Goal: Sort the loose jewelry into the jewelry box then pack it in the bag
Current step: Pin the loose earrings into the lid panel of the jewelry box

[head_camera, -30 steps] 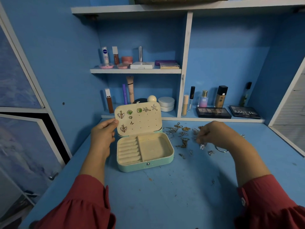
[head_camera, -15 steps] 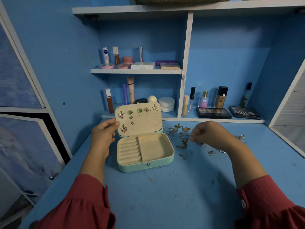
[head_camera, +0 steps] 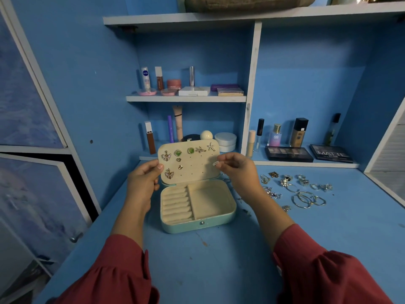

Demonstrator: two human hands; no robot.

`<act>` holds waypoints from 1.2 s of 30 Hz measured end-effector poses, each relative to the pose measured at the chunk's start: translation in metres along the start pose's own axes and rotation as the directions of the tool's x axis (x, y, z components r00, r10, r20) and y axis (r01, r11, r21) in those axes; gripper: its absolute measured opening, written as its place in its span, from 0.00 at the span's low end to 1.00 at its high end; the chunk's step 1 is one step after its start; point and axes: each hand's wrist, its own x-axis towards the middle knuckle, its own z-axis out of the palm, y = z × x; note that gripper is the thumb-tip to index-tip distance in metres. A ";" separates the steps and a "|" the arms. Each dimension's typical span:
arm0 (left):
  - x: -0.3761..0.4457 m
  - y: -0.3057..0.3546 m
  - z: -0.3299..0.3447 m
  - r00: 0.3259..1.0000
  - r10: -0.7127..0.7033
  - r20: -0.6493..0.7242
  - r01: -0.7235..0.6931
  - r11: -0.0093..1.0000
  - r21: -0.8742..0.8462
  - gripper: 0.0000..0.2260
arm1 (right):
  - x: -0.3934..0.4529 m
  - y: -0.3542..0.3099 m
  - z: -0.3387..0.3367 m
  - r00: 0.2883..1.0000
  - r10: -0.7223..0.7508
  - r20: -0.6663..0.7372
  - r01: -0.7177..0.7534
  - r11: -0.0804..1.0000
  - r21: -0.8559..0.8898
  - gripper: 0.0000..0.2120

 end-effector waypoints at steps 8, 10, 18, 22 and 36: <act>0.000 0.001 -0.001 1.000 -0.005 0.016 0.005 1.000 -0.018 0.08 | 0.007 -0.001 0.018 0.997 0.008 -0.082 0.002 0.993 0.121 0.14; -0.001 0.001 -0.002 1.000 -0.005 0.023 0.005 1.000 -0.024 0.09 | 0.007 -0.001 0.018 0.995 0.009 -0.096 0.003 0.993 0.122 0.14; -0.001 0.002 -0.002 0.999 -0.008 0.042 0.009 1.000 -0.030 0.10 | 0.008 -0.005 0.014 0.990 0.061 -0.128 -0.050 0.995 0.088 0.15; -0.001 0.002 -0.003 0.999 -0.003 0.047 0.004 1.000 -0.025 0.10 | 0.010 -0.003 0.014 0.994 0.017 -0.112 -0.031 0.991 -0.127 0.15; 0.000 0.001 -0.007 0.996 -0.002 0.089 0.001 1.000 0.010 0.12 | 0.003 -0.011 0.009 0.976 0.204 -0.079 -0.196 0.976 0.099 0.06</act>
